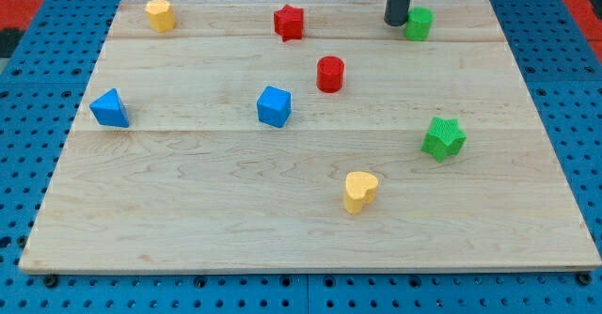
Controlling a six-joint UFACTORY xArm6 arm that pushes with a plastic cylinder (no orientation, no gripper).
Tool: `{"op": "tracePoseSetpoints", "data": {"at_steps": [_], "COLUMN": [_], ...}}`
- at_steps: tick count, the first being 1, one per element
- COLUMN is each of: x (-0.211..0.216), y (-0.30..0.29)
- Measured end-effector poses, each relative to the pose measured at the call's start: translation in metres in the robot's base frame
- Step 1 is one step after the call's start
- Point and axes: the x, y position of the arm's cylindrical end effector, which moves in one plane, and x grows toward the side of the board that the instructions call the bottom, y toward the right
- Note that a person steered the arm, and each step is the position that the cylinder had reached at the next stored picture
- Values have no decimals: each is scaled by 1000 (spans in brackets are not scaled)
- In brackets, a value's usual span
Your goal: Move the green star to the right of the blue cube
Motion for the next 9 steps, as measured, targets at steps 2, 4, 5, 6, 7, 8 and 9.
{"op": "tracePoseSetpoints", "data": {"at_steps": [2,4,5,6,7,8,9], "x": [68,96,108,119,126,135,202], "y": [-14,-1,4,12,-7,83,141]}}
